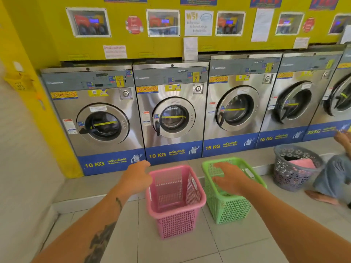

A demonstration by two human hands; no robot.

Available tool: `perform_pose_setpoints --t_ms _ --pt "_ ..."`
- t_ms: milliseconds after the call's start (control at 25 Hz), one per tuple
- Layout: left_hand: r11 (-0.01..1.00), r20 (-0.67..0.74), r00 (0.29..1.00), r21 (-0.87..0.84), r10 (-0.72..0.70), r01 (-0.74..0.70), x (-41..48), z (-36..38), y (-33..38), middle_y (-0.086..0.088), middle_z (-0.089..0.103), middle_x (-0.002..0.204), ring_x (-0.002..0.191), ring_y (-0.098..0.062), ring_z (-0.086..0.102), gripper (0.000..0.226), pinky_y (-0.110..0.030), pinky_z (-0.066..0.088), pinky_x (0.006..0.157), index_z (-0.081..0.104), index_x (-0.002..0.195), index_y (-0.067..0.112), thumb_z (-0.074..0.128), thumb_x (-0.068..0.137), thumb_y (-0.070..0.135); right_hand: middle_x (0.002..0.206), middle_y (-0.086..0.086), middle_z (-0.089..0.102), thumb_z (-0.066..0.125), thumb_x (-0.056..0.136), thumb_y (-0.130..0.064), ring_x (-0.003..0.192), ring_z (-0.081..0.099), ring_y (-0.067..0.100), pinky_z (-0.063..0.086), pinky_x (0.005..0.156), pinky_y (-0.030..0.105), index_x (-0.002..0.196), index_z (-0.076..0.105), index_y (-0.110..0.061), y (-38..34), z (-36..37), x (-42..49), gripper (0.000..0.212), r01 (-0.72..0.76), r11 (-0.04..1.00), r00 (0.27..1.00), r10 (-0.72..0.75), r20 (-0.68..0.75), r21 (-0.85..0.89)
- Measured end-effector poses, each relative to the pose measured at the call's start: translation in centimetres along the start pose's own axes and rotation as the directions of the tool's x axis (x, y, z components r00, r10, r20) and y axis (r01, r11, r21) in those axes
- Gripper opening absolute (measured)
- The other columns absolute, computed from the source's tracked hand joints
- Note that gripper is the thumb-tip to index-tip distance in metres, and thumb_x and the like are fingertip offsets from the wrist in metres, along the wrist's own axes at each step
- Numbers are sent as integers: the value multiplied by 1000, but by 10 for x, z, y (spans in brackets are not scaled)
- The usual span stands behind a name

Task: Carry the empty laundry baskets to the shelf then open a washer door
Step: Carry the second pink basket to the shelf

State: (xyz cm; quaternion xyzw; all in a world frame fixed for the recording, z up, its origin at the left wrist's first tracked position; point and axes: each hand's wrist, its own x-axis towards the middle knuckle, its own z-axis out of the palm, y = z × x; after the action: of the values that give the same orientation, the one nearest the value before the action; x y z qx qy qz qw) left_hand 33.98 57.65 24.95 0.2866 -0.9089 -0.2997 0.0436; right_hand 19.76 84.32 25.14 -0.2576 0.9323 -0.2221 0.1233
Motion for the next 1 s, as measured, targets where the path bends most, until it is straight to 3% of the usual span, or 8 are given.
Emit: perform_pose_setpoints --t_ms 280,520,720,840,1000 --pt "988 -43 988 37 -150 151 131 47 7 -12 60 129 118 -30 55 38 -35 42 98 59 122 6 49 86 4 150 10 41 54 93 -28 137 40 26 32 107 31 144 41 -13 48 13 190 55 -33 999 993 34 113 -8" --pt "965 -47 969 -111 -243 237 230 101 -30 -9 64 123 111 -30 59 38 -37 47 94 61 122 15 56 85 7 135 17 54 53 91 -15 121 53 33 43 95 34 132 52 -8 63 55 307 42 -39 995 971 58 232 -87" --pt "925 99 930 -117 -353 363 321 164 -98 0 65 114 102 -22 62 33 -37 53 85 65 109 22 51 79 16 147 18 42 54 92 -19 132 44 34 37 105 37 143 41 -16 93 120 389 54 -111 986 930 146 338 -122" --pt "883 139 888 -120 -438 454 361 210 -142 -2 63 112 93 -21 64 40 -35 56 74 61 116 22 52 77 20 148 19 40 57 88 -17 133 43 35 36 107 41 144 40 -14 115 171 430 59 -175 974 900 217 378 -144" --pt "844 66 853 -129 -517 521 394 277 -194 -1 51 128 115 -19 54 46 -39 50 95 53 130 26 55 85 26 151 12 37 58 82 -18 135 40 33 34 108 45 145 37 -21 152 253 482 67 -201 967 872 250 420 -159"
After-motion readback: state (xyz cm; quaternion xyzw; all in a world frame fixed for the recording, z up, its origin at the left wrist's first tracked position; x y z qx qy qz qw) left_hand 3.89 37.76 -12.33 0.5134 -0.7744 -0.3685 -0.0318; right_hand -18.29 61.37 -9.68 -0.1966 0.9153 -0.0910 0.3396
